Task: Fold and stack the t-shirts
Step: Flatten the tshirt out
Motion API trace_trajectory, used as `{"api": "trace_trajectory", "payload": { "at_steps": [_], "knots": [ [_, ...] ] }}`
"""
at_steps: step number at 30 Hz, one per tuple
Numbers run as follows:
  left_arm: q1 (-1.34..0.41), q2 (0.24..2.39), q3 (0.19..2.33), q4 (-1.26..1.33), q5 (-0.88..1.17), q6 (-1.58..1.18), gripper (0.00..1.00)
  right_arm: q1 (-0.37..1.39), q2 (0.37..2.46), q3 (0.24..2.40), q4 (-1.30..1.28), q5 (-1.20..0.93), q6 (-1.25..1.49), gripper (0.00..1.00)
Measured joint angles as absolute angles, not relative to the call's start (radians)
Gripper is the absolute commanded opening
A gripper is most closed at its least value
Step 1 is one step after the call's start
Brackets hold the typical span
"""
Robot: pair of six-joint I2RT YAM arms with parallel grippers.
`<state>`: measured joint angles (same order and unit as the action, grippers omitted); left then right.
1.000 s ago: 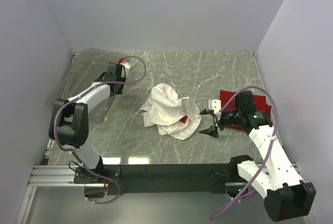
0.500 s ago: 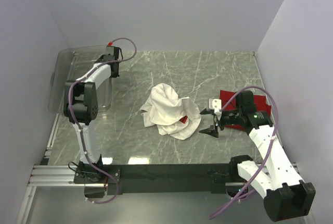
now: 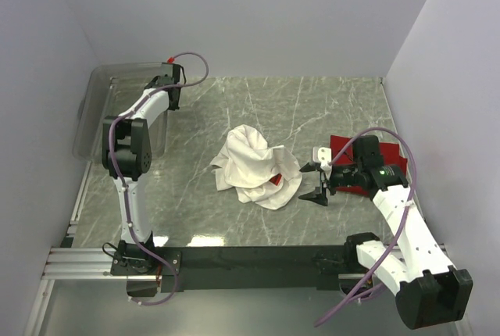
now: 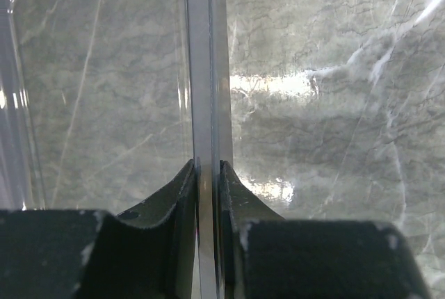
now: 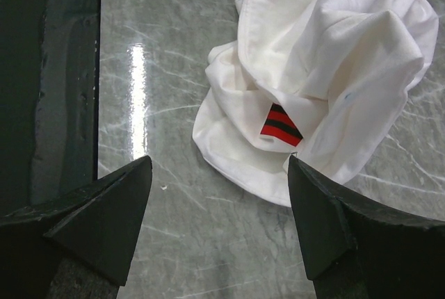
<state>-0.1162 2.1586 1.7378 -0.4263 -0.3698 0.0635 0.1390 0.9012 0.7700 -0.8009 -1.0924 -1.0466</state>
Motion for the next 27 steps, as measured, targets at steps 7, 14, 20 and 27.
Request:
{"api": "trace_trajectory", "payload": {
  "at_steps": [7,14,20,27],
  "knots": [
    [-0.116,2.159,1.737,-0.416,-0.367,0.122,0.43,0.139,0.907,0.770,-0.801,-1.090,-1.045,0.85],
    [-0.110,2.053,1.626,-0.368,-0.360,0.111,0.86,0.138,0.910,0.770,-0.797,-1.088,-1.016,0.86],
    [-0.107,1.775,1.463,-0.303,-0.324,0.034,0.99,0.137,0.923,0.770,-0.750,-1.059,-0.918,0.86],
    [-0.099,1.283,1.121,-0.129,-0.081,-0.131,0.98,0.152,0.973,0.816,-0.681,-0.932,-0.708,0.77]
  ]
}}
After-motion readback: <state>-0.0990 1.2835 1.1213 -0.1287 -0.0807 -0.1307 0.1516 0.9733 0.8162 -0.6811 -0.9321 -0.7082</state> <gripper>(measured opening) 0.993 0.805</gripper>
